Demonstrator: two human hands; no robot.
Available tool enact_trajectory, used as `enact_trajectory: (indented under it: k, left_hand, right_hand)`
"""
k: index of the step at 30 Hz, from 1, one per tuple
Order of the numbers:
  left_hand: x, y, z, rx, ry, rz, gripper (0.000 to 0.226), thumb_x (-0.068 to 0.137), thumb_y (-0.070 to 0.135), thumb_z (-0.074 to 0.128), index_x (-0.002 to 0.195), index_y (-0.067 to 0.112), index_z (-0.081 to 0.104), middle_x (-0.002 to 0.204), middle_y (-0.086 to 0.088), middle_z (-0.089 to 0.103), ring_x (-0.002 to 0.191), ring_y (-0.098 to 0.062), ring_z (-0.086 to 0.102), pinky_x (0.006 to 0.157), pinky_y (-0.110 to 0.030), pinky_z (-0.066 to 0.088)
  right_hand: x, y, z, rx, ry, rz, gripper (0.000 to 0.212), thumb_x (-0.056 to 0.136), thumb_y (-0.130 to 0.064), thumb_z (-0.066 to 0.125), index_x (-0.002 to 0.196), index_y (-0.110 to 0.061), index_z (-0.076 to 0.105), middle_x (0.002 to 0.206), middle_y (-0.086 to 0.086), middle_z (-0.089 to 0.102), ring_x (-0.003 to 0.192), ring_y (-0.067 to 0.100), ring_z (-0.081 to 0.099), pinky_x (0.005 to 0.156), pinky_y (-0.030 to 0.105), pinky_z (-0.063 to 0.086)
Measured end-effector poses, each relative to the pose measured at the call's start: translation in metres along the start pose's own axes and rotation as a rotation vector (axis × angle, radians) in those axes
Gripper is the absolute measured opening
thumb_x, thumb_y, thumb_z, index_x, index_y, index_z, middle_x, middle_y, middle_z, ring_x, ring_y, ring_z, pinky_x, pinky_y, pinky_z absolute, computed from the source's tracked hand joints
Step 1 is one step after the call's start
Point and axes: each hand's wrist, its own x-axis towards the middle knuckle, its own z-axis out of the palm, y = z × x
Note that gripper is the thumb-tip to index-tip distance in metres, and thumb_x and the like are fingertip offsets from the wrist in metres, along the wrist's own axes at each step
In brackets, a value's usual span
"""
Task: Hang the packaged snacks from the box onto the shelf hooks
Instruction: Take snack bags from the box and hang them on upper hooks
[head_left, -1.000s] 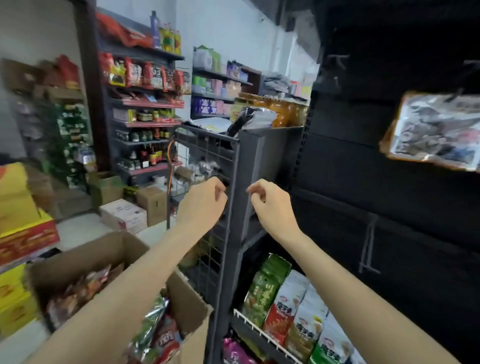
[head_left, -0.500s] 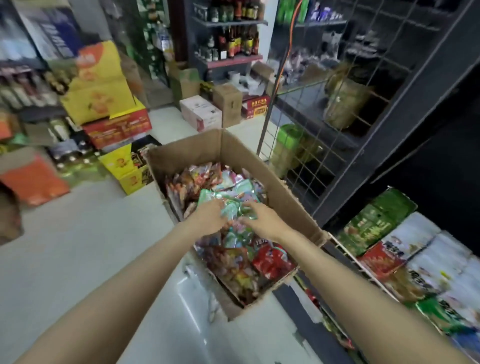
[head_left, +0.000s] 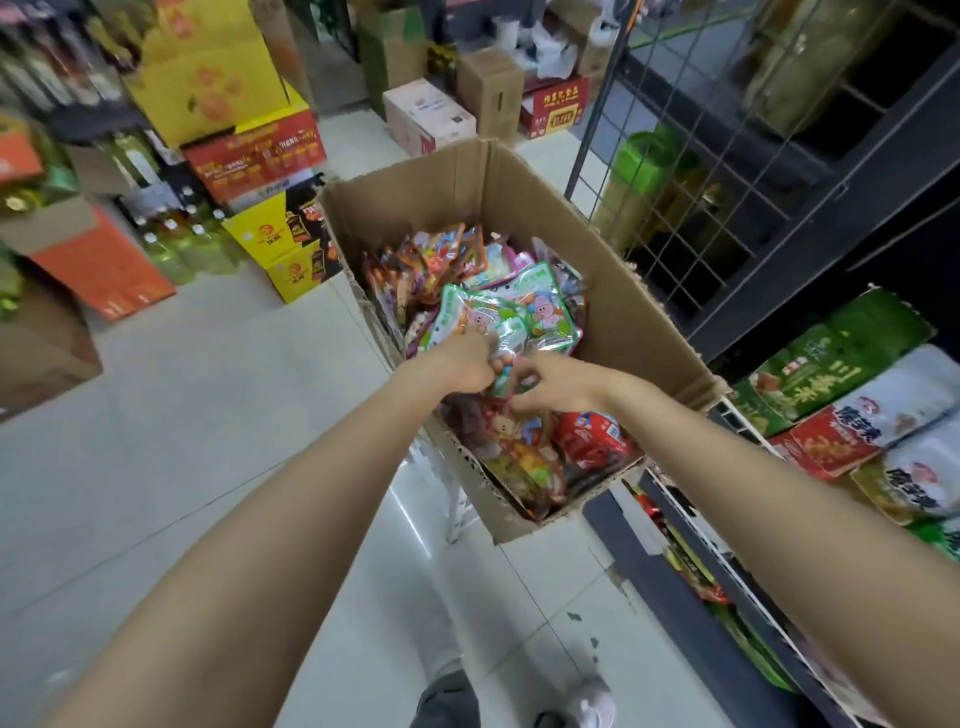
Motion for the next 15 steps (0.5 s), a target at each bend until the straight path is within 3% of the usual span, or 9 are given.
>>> enact_trajectory:
  k: [1, 3, 7, 9, 12, 15]
  left_hand:
    - [-0.001, 0.000, 0.001, 0.005, 0.002, -0.002, 0.058, 0.096, 0.007, 0.037, 0.150, 0.014, 0.018, 0.158, -0.013, -0.003, 0.141, -0.033, 0.022, 0.108, -0.036, 0.030]
    - [-0.001, 0.000, 0.002, 0.003, 0.026, 0.008, 0.055, 0.097, 0.007, 0.037, 0.149, 0.013, 0.022, 0.158, -0.014, 0.005, 0.140, -0.033, 0.025, 0.106, -0.035, 0.032]
    - [0.002, -0.003, 0.003, -0.032, 0.077, 0.012, 0.051, 0.097, 0.005, 0.037, 0.147, 0.013, 0.029, 0.153, -0.014, 0.025, 0.137, -0.032, 0.031, 0.106, -0.036, 0.032]
    - [0.003, -0.004, 0.004, -0.064, 0.095, 0.003, 0.050, 0.097, 0.005, 0.037, 0.146, 0.013, 0.031, 0.152, -0.012, 0.028, 0.137, -0.030, 0.031, 0.106, -0.035, 0.032]
    - [0.004, -0.003, 0.006, -0.080, 0.106, 0.006, 0.042, 0.100, 0.022, 0.042, 0.141, 0.011, 0.039, 0.146, -0.011, 0.039, 0.130, -0.029, 0.040, 0.100, -0.035, 0.037]
    - [0.007, -0.005, 0.006, -0.024, 0.063, 0.022, 0.045, 0.096, 0.041, 0.047, 0.121, 0.005, 0.058, 0.117, -0.008, 0.056, 0.104, -0.021, 0.055, 0.080, -0.028, 0.041]
  right_hand:
    - [0.001, -0.001, 0.000, -0.039, 0.015, -0.016, 0.009, 0.086, -0.019, 0.064, 0.081, -0.013, 0.060, 0.079, 0.000, 0.055, 0.076, 0.016, 0.052, 0.067, 0.027, 0.041]
    - [0.003, -0.002, -0.001, -0.116, 0.039, -0.022, 0.019, 0.089, -0.014, 0.062, 0.070, -0.012, 0.058, 0.072, 0.003, 0.055, 0.067, 0.015, 0.050, 0.063, 0.028, 0.038]
    - [0.005, 0.006, -0.005, -0.263, 0.128, 0.011, 0.019, 0.094, -0.010, 0.054, 0.084, 0.002, 0.063, 0.082, 0.012, 0.058, 0.077, 0.023, 0.053, 0.070, 0.032, 0.038]
    - [0.003, 0.014, -0.009, -0.271, 0.181, 0.038, 0.024, 0.096, -0.011, 0.050, 0.076, 0.000, 0.057, 0.078, 0.009, 0.054, 0.078, 0.024, 0.051, 0.068, 0.032, 0.036]
    - [-0.005, 0.026, -0.014, -0.182, 0.282, 0.093, 0.022, 0.098, -0.016, 0.047, 0.084, -0.002, 0.057, 0.083, 0.010, 0.058, 0.079, 0.024, 0.052, 0.067, 0.030, 0.035]
    - [-0.012, 0.033, -0.016, -0.048, 0.293, 0.102, 0.024, 0.094, -0.026, 0.056, 0.086, -0.003, 0.058, 0.083, 0.010, 0.060, 0.076, 0.024, 0.055, 0.064, 0.033, 0.038]
